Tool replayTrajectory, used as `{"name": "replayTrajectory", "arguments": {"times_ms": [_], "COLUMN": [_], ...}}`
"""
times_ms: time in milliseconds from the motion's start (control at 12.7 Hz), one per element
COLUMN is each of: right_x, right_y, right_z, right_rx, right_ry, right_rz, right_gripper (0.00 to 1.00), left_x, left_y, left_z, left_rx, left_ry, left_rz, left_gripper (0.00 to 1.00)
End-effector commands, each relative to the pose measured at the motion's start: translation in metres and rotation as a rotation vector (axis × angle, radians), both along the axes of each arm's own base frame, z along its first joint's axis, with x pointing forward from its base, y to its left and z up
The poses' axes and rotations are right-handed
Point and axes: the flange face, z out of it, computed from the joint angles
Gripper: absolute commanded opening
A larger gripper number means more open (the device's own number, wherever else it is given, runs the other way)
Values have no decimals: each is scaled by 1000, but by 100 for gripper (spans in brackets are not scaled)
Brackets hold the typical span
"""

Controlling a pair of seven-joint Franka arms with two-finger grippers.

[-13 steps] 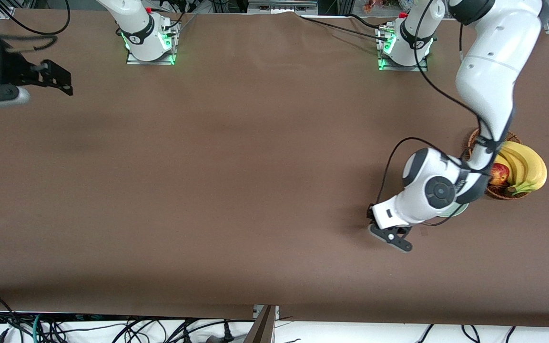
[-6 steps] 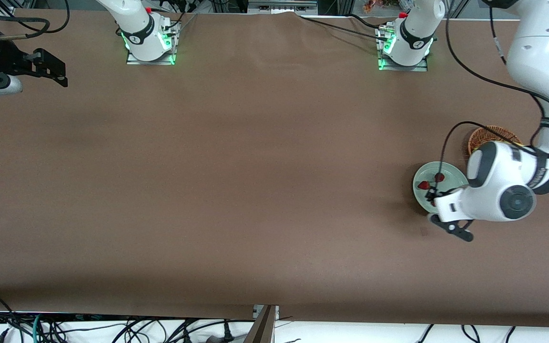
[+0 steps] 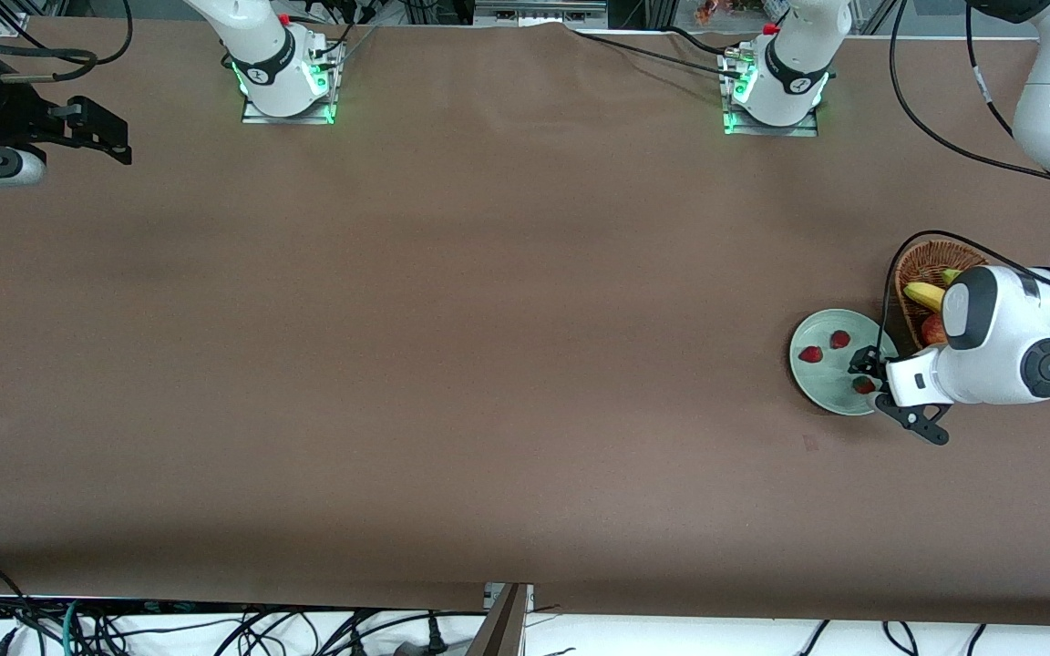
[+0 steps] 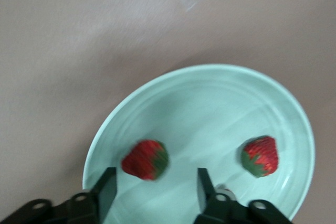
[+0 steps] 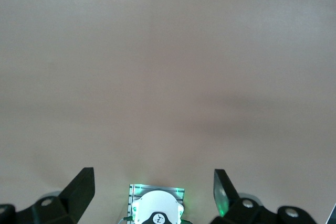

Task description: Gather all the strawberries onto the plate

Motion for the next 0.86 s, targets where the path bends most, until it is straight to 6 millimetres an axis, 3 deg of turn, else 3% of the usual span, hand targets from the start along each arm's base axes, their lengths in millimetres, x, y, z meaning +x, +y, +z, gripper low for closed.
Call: {"name": "replayTrajectory", "arguments": {"times_ms": [0, 79, 236, 471, 786], "right_x": [3, 5, 7, 7, 12], "right_y": [1, 1, 1, -5, -6], "right_z": [4, 1, -2, -2, -4], "right_rx": [-16, -16, -19, -28, -41], "right_ry": [-1, 4, 9, 9, 6], "right_rz": [-11, -11, -11, -21, -20], "right_gripper": [100, 100, 100, 100, 100], "left_x": [-1, -4, -7, -19, -40], "left_y": [-6, -8, -33, -67, -76], "left_z": [46, 66, 127, 225, 343], "left_rx": [54, 65, 101, 188, 168], "left_ry": [-17, -4, -17, 0, -68], "left_rz": [-30, -25, -12, 165, 292], "left_gripper": [100, 100, 100, 100, 100]}}
